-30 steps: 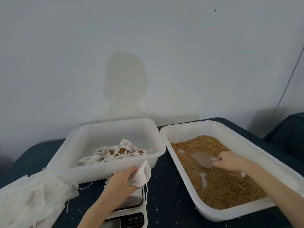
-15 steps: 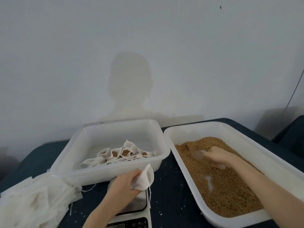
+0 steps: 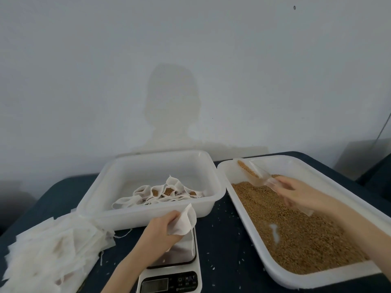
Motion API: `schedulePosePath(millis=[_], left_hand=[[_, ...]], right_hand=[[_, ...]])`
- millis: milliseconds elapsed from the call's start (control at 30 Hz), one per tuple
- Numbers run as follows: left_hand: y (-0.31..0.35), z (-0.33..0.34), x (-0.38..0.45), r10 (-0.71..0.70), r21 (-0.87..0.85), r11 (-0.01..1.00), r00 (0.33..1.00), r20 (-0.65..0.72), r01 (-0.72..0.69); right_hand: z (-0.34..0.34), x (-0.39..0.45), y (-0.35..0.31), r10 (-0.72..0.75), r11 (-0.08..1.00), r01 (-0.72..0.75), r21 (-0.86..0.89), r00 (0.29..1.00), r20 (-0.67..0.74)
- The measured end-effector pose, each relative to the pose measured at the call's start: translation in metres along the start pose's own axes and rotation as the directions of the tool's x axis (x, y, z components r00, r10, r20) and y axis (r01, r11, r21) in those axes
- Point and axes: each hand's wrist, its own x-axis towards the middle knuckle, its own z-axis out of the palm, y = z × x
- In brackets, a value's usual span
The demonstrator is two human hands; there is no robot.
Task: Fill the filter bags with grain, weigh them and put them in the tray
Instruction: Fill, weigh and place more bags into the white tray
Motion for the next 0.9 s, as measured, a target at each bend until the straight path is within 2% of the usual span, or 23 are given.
schedulePosePath(millis=[100, 233, 500, 900], left_hand=[[0.000, -0.007, -0.002, 0.003, -0.007, 1.000, 1.000, -0.011, -0.003], [-0.002, -0.018, -0.008, 0.006, -0.004, 1.000, 1.000, -0.026, -0.006], [-0.012, -0.044, -0.024, 0.026, 0.040, 0.999, 0.995, -0.100, -0.023], [-0.019, -0.063, -0.038, 0.005, 0.248, 0.969, 0.997, -0.073, 0.013]], right_hand=[[0.000, -0.008, -0.021, -0.102, 0.994, 0.099, 0.049, 0.992, 0.068], [0.005, -0.012, -0.046, -0.181, 0.979, 0.196, -0.054, 0.961, 0.207], [0.037, -0.010, -0.091, -0.266, 0.935, 0.347, -0.073, 0.823, 0.502], [0.071, -0.001, -0.115, -0.297, 0.917, 0.398, -0.035, 0.735, 0.610]])
